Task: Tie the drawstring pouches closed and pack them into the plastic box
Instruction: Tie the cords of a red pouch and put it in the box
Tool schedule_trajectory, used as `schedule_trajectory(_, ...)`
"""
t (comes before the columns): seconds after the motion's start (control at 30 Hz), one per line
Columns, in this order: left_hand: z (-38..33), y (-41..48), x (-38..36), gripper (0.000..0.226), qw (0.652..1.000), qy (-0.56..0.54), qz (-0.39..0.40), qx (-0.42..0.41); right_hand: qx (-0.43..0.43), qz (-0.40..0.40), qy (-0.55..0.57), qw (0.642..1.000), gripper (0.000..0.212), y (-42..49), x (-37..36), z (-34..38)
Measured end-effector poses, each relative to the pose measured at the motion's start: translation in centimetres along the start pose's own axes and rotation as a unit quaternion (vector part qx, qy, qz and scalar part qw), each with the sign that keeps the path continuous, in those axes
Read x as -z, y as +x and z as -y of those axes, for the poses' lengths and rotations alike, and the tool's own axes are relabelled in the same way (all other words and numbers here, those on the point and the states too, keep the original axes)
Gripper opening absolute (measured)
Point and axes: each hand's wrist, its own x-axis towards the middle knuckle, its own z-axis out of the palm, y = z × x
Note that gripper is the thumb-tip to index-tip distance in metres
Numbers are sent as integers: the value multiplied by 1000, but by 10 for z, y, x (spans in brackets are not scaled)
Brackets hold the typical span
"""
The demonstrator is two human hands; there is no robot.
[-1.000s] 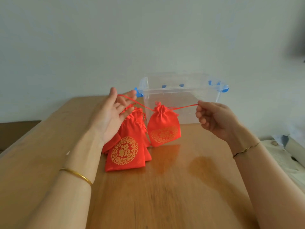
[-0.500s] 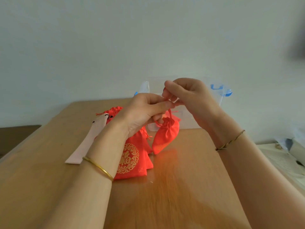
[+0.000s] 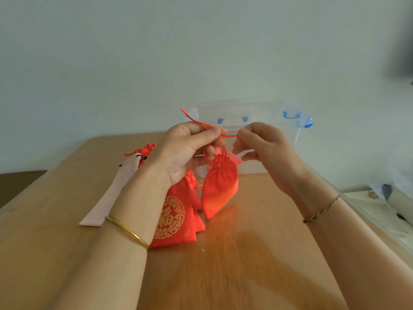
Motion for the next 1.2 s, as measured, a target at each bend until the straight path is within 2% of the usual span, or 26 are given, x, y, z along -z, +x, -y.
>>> schedule_trajectory(0.1,0,1,-1,13,1000,-17,-15,8,64,53,-63,995,13,-4,4,3)
schedule_trajectory(0.17,0,0,-3,14,1000,-1,-15,-1,71,82,-77,991,13,-6,3,4)
schedule_trajectory(0.23,-1,-1,-3,16,1000,15,-9,-12,52,80,-8,995,16,-6,1,3)
schedule_trajectory(0.33,-1,-3,-3,21,995,84,5,-57,-25,38,122,991,31,-2,-1,-4)
schedule_trajectory(0.4,1,-2,-3,25,978,171,-3,-123,-60,41,128,989,30,0,-3,-8)
schedule_trajectory(0.53,5,-1,-9,26,919,312,-46,-238,-115,107,176,972,21,-2,-6,-13)
schedule_trajectory(0.67,7,-3,-11,23,865,383,-73,-316,-133,143,223,955,22,-2,-5,-13)
schedule_trajectory(0.73,8,-3,-12,24,853,392,-86,-335,-129,160,224,953,24,-2,-5,-14)
schedule_trajectory(0.8,9,-4,-13,26,855,380,-80,-343,-126,165,214,954,27,-2,-6,-16)
schedule_trajectory(0.9,10,-3,-13,29,878,339,-68,-330,-124,150,202,960,20,-2,-5,-18)
schedule_trajectory(0.97,11,-1,-10,26,883,330,-80,-324,-129,117,223,959,16,0,-5,-16)
schedule_trajectory(1.07,13,2,-10,20,902,304,-82,-295,-137,54,271,951,21,4,-5,-14)
schedule_trajectory(1.2,12,2,-11,20,931,261,-69,-246,-122,23,295,947,27,5,-7,-14)
